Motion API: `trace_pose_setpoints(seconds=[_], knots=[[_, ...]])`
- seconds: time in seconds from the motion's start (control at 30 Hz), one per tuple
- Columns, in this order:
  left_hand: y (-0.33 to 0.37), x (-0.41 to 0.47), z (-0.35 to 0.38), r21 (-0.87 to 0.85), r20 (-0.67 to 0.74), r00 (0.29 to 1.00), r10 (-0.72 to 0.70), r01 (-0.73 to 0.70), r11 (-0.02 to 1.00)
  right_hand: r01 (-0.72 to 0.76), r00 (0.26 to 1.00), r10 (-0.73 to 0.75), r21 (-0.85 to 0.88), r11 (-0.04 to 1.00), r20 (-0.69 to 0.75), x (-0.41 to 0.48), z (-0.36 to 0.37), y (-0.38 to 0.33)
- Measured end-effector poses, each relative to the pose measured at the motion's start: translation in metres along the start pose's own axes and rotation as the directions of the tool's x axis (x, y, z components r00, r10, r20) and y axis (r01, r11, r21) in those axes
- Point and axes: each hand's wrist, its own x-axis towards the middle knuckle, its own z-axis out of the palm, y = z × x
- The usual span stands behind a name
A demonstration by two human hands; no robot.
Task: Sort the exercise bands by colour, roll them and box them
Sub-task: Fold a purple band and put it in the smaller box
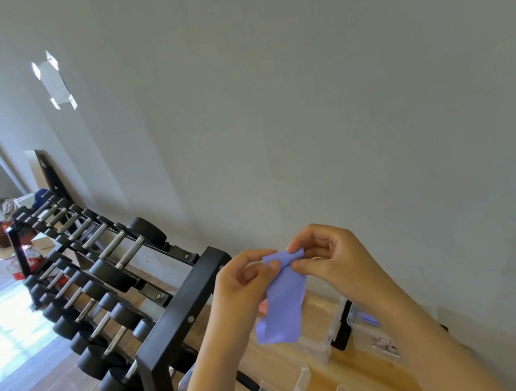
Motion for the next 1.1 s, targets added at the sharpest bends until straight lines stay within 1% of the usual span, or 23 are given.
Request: trace_pose_setpoints(seconds=[0.07,0.13,0.23,0.33,0.4,0.47,0.57,0.67,0.77,0.93,1.1], knots=[[-0.003,0.001,-0.001,0.033,0.002,1.000,0.003,-0.003,0.999,-0.027,0.999,0.027,0.004,1.000,0.026,-0.002,-0.001,0.001],[-0.005,0.000,-0.001,0.018,0.013,1.000,-0.007,0.007,1.000,-0.042,0.999,0.042,-0.001,0.999,0.010,-0.002,-0.001,0.004],[-0.006,-0.002,0.002,-0.025,0.037,0.999,-0.012,0.013,1.000,-0.002,0.999,0.000,-0.033,0.999,-0.049,-0.003,0.002,0.006],[-0.004,-0.008,0.011,-0.043,0.086,0.994,-0.065,0.069,0.997,0.031,0.999,-0.031,-0.018,0.999,-0.039,-0.005,0.003,0.006],[-0.004,-0.009,0.015,-0.005,0.054,0.996,-0.064,0.064,0.998,0.032,0.999,-0.032,0.000,0.999,-0.040,-0.007,0.005,0.006],[-0.004,-0.009,0.019,0.025,-0.009,0.999,-0.043,0.043,0.999,0.015,0.995,-0.009,0.059,0.998,-0.099,-0.009,0.009,0.008],[-0.004,-0.009,0.026,0.024,-0.086,0.996,-0.017,0.020,1.000,0.011,0.974,0.020,0.135,0.991,-0.227,-0.012,0.016,0.011],[0.000,-0.012,0.034,0.010,-0.081,0.997,-0.002,0.003,1.000,0.018,0.955,0.007,0.081,0.997,-0.297,-0.013,0.020,0.016],[0.000,-0.015,0.038,0.032,-0.053,0.999,0.008,-0.006,0.999,0.024,0.952,0.001,0.080,0.996,-0.305,-0.013,0.019,0.018],[0.000,-0.013,0.038,0.026,-0.038,0.999,-0.029,0.030,0.999,0.050,0.950,-0.026,0.069,0.996,-0.311,-0.012,0.016,0.020],[0.003,-0.014,0.037,0.050,-0.028,0.999,-0.025,0.027,0.998,0.071,0.952,-0.048,0.066,0.995,-0.301,-0.012,0.013,0.018]])
